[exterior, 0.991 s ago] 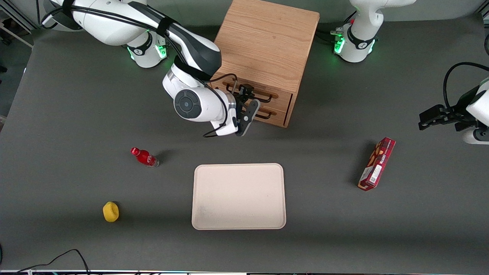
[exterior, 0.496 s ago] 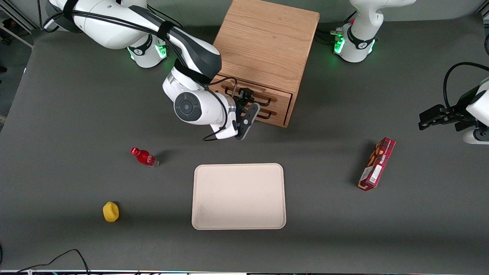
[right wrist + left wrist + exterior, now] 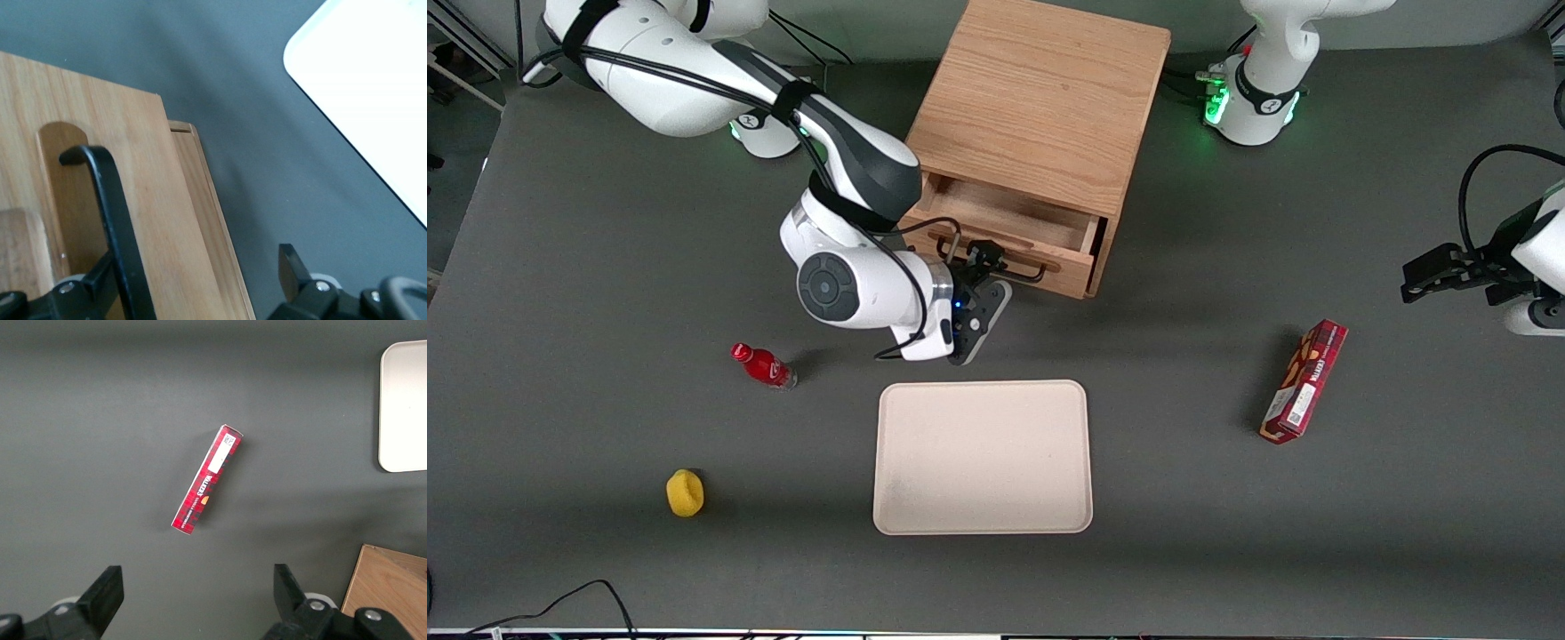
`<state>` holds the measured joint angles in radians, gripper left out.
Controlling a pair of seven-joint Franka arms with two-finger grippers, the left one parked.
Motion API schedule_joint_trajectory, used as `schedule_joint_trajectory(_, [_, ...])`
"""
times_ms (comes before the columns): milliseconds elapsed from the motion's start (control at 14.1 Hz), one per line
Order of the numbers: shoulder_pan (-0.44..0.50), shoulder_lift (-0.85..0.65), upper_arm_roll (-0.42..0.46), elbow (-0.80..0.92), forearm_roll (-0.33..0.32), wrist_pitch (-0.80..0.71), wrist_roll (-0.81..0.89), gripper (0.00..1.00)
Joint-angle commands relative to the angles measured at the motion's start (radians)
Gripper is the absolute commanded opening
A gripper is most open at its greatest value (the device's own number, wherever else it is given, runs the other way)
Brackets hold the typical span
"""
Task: Open upper drawer
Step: 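Pull the upper drawer outward by its handle with the right gripper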
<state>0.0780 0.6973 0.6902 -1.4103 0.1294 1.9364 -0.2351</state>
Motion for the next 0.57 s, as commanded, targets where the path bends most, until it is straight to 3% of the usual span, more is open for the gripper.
schedule_joint_trajectory(0, [0.009, 0.047, -0.009, 0.082, -0.049, -0.047, 0.022, 1.00])
schedule_joint_trajectory(496, [0.006, 0.077, -0.038, 0.168, -0.057, -0.077, 0.017, 1.00])
